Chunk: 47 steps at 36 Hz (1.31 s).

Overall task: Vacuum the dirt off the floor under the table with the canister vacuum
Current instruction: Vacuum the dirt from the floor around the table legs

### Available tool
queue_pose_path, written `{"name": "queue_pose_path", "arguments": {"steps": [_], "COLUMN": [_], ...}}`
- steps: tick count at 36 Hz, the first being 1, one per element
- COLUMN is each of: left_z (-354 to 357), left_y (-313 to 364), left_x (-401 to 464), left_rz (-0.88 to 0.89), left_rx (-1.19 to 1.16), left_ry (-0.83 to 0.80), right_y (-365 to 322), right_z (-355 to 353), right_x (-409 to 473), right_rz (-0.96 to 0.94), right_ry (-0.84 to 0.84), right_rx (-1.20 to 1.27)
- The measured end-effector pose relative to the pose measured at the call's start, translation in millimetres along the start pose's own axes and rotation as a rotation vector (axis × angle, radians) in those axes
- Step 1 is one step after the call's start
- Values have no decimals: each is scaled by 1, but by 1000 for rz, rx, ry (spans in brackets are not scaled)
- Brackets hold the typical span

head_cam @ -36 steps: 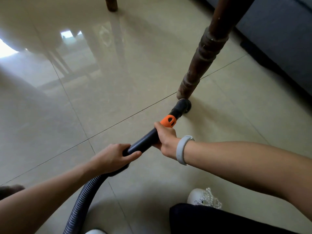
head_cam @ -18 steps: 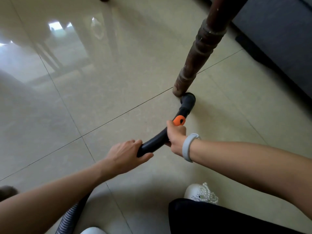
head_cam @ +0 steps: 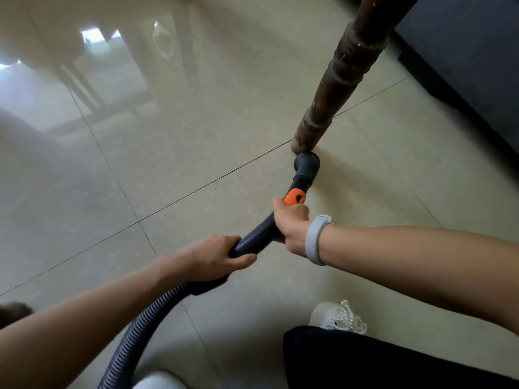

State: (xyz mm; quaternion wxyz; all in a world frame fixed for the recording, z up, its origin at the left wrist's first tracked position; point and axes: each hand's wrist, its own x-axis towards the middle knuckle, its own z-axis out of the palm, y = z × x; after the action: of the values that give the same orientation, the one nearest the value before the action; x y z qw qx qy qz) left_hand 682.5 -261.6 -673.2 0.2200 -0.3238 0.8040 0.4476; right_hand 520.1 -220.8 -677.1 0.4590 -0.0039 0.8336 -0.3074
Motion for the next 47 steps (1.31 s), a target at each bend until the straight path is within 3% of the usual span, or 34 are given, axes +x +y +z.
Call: {"name": "queue_pose_path", "arguments": {"steps": [7, 14, 18, 20, 24, 30, 33, 39, 44, 47], "left_z": [-7, 24, 9, 4, 8, 9, 11, 51, 76, 74], "left_y": [-28, 20, 10, 4, -4, -17, -24, -45, -57, -43], "left_x": [-24, 1, -2, -7, -14, -28, -40, -88, -117, -108], "left_rz": [-79, 10, -54, -86, -91, -165, -254, -456, -568, -581], "left_rx": [-4, -10, -75, -247, -521, -410, -421, -773, -837, -810], "left_ry": [-36, -159, -188, -197, -63, 49, 78, 132, 383, 413], "right_y": [-2, 21, 13, 10, -7, -27, -21, 19, 26, 18], "right_z": [34, -26, -4, 13, 25, 39, 63, 110, 139, 130], "right_x": [-17, -6, -14, -19, -17, -7, -17, -60, -83, -72], "right_rz": [15, 47, 9, -16, -35, -43, -53, -69, -89, -99], "right_ry": [-168, -4, 3, -46, -175, -138, -155, -347, -519, -534], "right_rx": [46, 32, -47, -53, 49, 107, 28, -221, -313, -345]}}
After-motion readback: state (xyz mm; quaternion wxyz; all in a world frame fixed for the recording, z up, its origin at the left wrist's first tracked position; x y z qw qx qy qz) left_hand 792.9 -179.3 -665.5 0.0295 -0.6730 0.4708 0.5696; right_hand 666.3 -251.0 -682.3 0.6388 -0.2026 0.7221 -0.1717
